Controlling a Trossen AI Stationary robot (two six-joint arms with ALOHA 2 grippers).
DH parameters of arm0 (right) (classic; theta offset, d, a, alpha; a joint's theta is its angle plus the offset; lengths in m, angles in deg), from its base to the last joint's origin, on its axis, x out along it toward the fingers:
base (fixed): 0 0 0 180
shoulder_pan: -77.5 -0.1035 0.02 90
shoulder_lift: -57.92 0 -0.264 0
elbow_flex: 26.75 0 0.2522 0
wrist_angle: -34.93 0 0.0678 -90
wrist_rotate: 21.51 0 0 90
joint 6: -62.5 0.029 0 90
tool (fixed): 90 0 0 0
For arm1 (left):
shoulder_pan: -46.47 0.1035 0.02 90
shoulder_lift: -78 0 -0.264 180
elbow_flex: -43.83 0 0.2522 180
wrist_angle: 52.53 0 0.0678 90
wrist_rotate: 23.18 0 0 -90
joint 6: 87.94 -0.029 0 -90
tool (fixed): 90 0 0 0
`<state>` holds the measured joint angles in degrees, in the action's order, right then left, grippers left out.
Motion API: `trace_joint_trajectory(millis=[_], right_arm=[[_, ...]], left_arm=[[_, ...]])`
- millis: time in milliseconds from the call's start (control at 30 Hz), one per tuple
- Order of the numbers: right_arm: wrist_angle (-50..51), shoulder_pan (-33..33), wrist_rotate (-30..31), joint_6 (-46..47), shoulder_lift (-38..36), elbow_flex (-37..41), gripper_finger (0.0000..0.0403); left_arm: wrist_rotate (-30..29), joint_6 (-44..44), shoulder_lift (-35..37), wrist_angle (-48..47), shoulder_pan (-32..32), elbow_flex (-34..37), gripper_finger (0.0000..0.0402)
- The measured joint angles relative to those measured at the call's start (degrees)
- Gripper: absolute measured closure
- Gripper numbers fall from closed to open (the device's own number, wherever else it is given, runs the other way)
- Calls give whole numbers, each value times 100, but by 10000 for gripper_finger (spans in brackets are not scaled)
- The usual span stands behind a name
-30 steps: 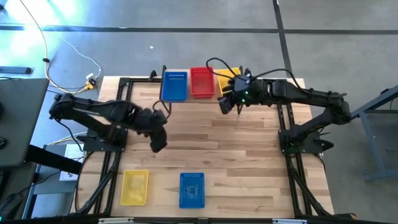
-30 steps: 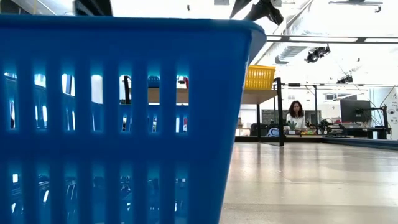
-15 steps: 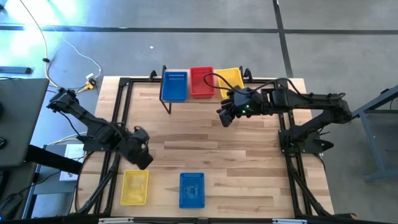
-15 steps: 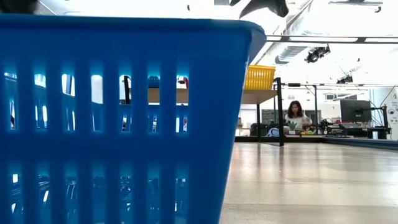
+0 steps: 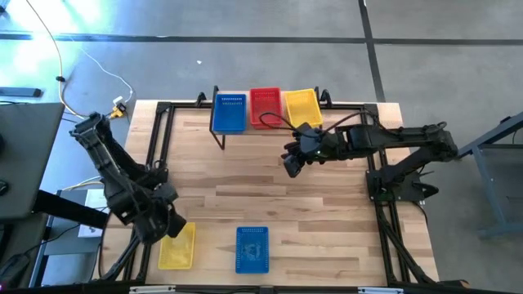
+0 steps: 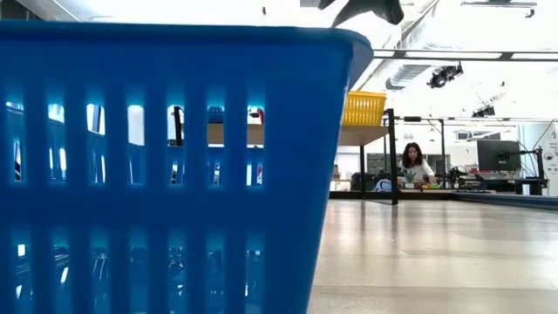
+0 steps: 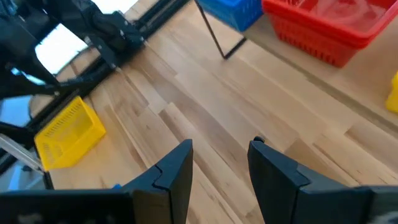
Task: Stack baskets on shelf by color
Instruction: Stack the yellow basket on top of the yellow basket on the shelf
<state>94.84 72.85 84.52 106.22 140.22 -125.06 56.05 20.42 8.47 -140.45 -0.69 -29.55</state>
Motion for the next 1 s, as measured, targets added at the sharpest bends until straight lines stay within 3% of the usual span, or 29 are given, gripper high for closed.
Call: trace_joint_trajectory(millis=[467,1000], right_arm=[[38,-206,-13,-2,212,0,263],[38,-405,0,147,212,0,263]], left_arm=[[707,1930,-792,98,-1153,-2,298],[866,2005,-1725,596,-1210,-2,298]])
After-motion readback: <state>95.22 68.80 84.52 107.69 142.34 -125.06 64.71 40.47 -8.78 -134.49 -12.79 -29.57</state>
